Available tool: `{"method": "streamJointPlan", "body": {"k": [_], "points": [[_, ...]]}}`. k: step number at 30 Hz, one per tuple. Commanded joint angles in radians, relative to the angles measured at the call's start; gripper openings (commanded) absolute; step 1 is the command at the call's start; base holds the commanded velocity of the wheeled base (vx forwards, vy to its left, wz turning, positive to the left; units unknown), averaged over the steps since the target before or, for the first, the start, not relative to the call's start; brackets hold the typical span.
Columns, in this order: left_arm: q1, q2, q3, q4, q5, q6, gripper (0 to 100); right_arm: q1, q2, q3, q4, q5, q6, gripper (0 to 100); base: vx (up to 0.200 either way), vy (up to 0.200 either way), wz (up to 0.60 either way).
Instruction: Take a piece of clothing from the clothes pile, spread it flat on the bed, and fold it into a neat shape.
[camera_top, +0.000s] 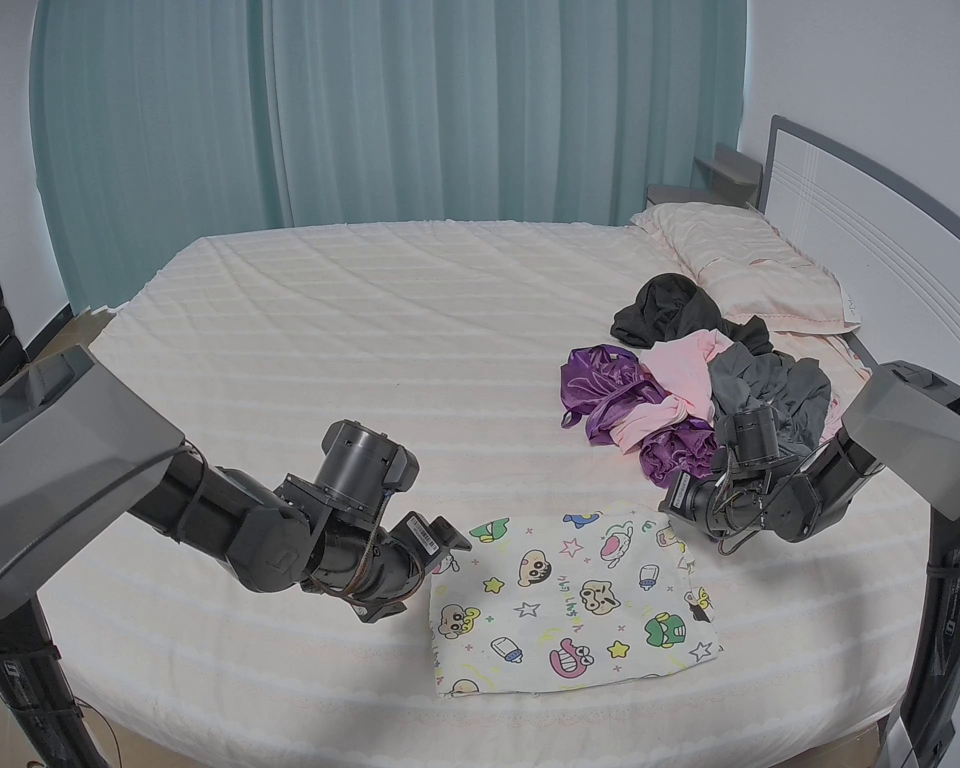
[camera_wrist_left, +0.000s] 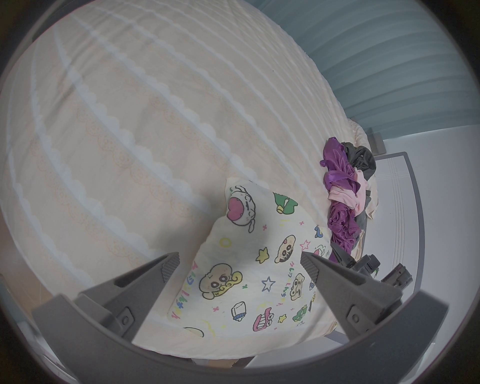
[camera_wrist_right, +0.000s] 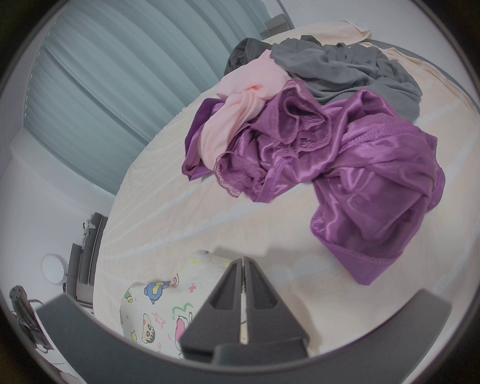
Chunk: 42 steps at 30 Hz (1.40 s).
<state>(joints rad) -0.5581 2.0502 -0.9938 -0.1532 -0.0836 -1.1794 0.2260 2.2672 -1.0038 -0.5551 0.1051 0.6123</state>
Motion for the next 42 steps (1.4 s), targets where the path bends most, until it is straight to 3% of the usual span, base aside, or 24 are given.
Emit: {"method": "streamJointPlan", "body": {"k": [1,6,7,16,20,21,22,25,26,30,32,36,38,39,42], "points": [[0.001,-0.002,0.004,0.0,0.013,0.0,100,-0.014,-0.003,0.001,-0.002,-0.002,0.007,0,0.0,0.0,0.0],[0.006,-0.056,0.009,0.0,0.062,0.003,100,-0.036,-0.081,0.037,0.001,-0.002,0.017,0,0.0,0.0,0.0],[0.009,-0.082,0.009,0.0,0.074,0.006,100,-0.043,-0.114,0.051,0.0,-0.001,0.02,100,0.0,0.0,0.0],[0.05,-0.449,0.098,-0.005,0.235,0.119,100,-0.089,-0.535,0.31,-0.017,-0.024,0.006,100,0.0,0.0,0.0],[0.04,-0.725,0.207,-0.006,0.443,0.251,100,-0.085,-0.873,0.508,-0.017,-0.119,-0.085,100,0.0,0.0,0.0],[0.04,-0.736,0.211,-0.006,0.45,0.257,100,-0.085,-0.884,0.514,-0.017,-0.124,-0.091,100,0.0,0.0,0.0],[0.037,-0.863,0.287,-0.008,0.533,0.353,100,-0.089,-1.02,0.599,-0.017,-0.168,-0.161,100,0.0,0.0,0.0],[0.027,-0.966,0.35,-0.008,0.581,0.435,100,-0.093,-1.127,0.662,-0.016,-0.194,-0.22,100,0.0,0.0,0.0],[0.023,-1.168,0.457,-0.008,0.644,0.592,100,-0.116,-1.333,0.76,-0.002,-0.214,-0.306,100,0.0,0.0,0.0],[0.047,-1.407,0.555,-0.006,0.775,0.784,100,-0.174,-1.588,0.834,0.069,-0.216,-0.384,100,0.0,0.0,0.0],[0.099,-1.504,0.598,-0.005,0.826,0.879,100,-0.215,-1.707,0.841,0.164,-0.212,-0.398,100,0.0,0.0,0.0],[0.247,-1.671,0.639,0.004,0.834,1.034,100,-0.247,-1.896,0.841,0.369,-0.208,-0.416,100,0.0,0.0,0.0],[0.27,-1.696,0.643,0.004,0.834,1.058,100,-0.247,-1.924,0.841,0.399,-0.208,-0.422,100,0.0,0.0,0.0],[0.345,-1.789,0.655,0.004,0.834,1.149,100,-0.247,-2.028,0.837,0.497,-0.206,-0.459,100,0.0,0.0,0.0],[0.437,-1.857,0.666,0.009,0.831,1.173,100,-0.244,-2.123,0.84,0.575,-0.206,-0.517,100,0.0,0.0,0.0]]}}
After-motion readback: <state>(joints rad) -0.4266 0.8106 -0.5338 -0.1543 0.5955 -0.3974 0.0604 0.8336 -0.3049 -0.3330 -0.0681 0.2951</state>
